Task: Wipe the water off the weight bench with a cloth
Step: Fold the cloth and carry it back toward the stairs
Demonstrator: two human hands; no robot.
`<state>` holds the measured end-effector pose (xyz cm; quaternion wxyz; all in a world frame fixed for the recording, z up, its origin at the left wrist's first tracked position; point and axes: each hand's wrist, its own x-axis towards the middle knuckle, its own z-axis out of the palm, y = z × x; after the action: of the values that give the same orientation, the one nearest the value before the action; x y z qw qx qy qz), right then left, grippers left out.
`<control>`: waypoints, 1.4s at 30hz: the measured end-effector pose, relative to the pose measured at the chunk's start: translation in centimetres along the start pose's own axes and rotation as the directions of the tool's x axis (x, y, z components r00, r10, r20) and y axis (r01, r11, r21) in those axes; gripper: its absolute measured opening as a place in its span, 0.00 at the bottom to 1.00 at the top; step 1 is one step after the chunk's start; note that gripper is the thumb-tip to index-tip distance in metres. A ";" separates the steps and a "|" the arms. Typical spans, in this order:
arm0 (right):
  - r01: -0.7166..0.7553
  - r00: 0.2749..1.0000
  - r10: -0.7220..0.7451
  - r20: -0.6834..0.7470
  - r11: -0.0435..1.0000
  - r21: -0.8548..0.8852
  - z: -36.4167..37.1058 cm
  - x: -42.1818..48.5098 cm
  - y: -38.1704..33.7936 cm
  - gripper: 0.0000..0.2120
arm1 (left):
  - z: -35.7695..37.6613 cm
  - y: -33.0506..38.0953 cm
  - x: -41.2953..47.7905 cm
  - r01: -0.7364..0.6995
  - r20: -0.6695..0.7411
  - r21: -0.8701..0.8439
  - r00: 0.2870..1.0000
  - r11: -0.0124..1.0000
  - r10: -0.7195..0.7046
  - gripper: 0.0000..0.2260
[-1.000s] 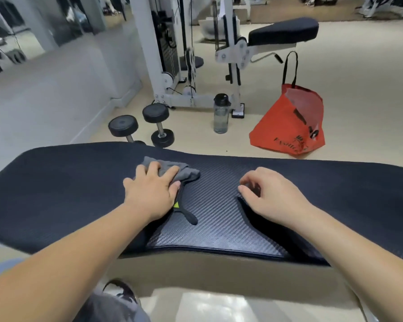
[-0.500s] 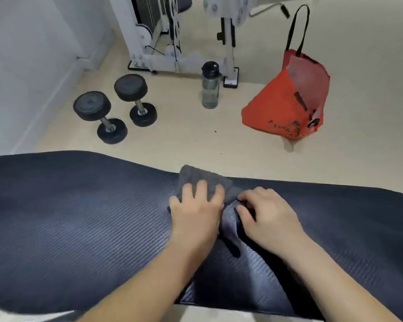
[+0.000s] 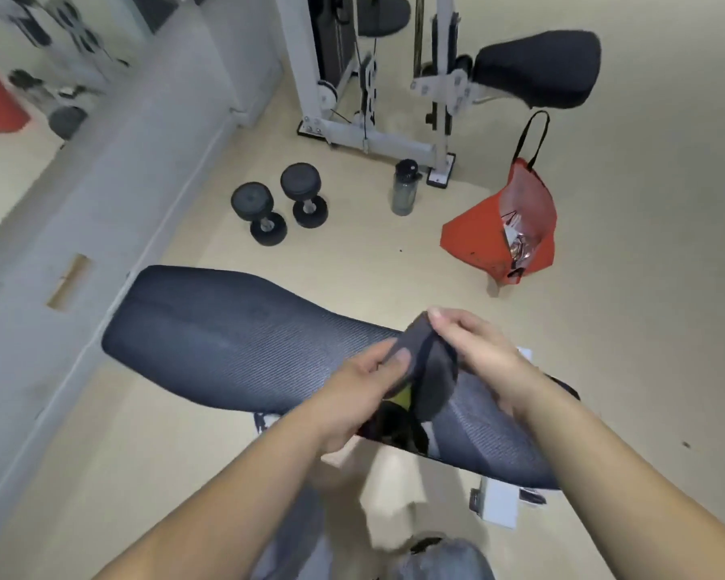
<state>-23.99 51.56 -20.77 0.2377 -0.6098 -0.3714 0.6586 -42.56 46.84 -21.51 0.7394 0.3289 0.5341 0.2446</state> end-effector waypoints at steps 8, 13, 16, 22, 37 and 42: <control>-0.114 0.948 0.048 0.315 0.974 0.196 -0.3 -8.5 -10.3 0.20 | 2.4 9.4 -10.3 -0.102 -0.091 -0.503 0.994 0.858 0.066 0.19; 0.042 0.989 -0.039 0.146 0.999 -0.017 0.7 -8.5 -13.3 0.19 | 2.2 11.7 -11.7 -0.114 -0.235 -0.298 0.971 0.948 0.043 0.26; 0.084 0.980 -0.069 0.185 0.994 -0.071 1.1 -9.6 -14.1 0.26 | 3.9 11.1 -12.7 -0.182 -0.391 -0.053 0.909 0.982 0.148 0.17; 0.068 0.920 -0.003 0.392 0.986 -0.150 -0.9 -13.2 -13.1 0.32 | 10.0 5.3 -17.1 -0.274 -0.521 -0.171 0.840 0.946 0.149 0.18; 0.038 0.425 0.591 0.686 0.745 -0.666 -6.1 -33.8 4.0 0.29 | 43.4 -14.1 -36.0 -0.787 -0.841 -0.530 0.439 0.317 -0.318 0.13; 0.210 0.250 0.669 0.700 0.668 -0.713 -4.2 -44.9 13.0 0.18 | 51.6 -23.6 -42.6 -0.910 -0.805 -0.397 0.283 0.118 -0.522 0.20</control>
<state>-11.59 10.04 -2.67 -0.3888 -0.1861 -0.5442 0.7197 -6.45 -10.86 -1.40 0.2203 -0.3398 0.4591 0.7907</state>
